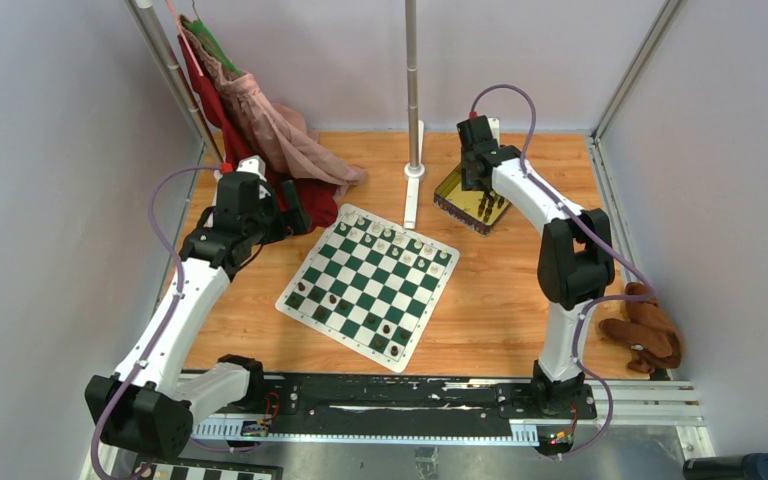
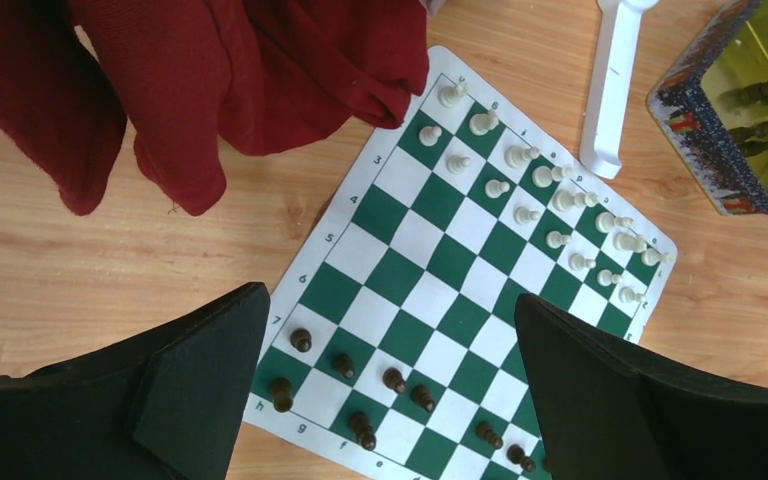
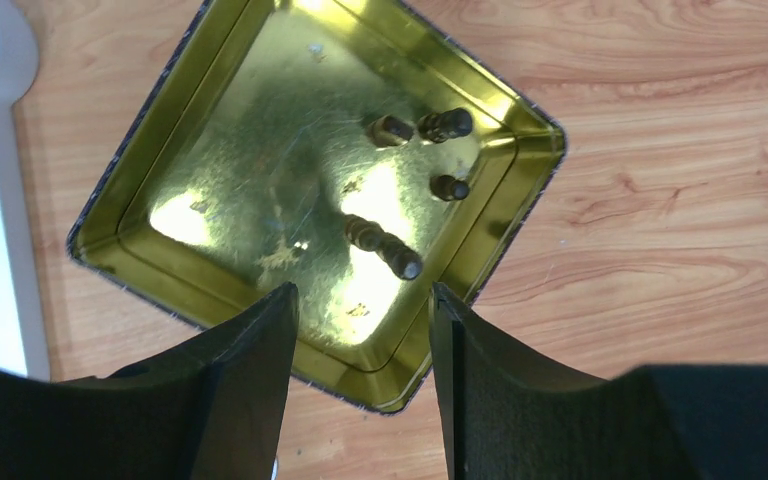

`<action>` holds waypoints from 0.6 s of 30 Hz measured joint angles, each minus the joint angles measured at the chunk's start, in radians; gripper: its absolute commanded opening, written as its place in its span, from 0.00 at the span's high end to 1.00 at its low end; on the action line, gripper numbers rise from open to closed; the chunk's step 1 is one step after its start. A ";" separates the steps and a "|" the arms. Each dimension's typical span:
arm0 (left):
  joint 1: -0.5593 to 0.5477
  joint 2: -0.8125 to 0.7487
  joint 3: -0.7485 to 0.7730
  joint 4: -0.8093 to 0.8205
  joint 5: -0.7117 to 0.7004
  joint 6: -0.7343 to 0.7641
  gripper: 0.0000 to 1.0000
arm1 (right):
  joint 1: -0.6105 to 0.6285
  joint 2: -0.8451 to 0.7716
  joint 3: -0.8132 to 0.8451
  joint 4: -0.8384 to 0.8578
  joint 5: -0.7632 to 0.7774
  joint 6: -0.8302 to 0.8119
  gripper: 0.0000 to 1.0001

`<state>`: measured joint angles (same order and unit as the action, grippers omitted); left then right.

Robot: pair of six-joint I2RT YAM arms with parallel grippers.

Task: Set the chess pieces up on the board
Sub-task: Pick up the chess piece from the storage box.

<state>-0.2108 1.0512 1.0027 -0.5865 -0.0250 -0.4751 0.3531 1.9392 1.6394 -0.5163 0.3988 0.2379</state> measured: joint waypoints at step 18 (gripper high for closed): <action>0.000 0.021 0.000 0.000 -0.013 0.016 0.00 | -0.068 0.001 -0.065 0.047 -0.010 0.067 0.54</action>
<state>-0.2108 1.0725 1.0027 -0.5869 -0.0383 -0.4591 0.2848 1.9404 1.5742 -0.4698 0.3885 0.3046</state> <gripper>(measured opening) 0.997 0.476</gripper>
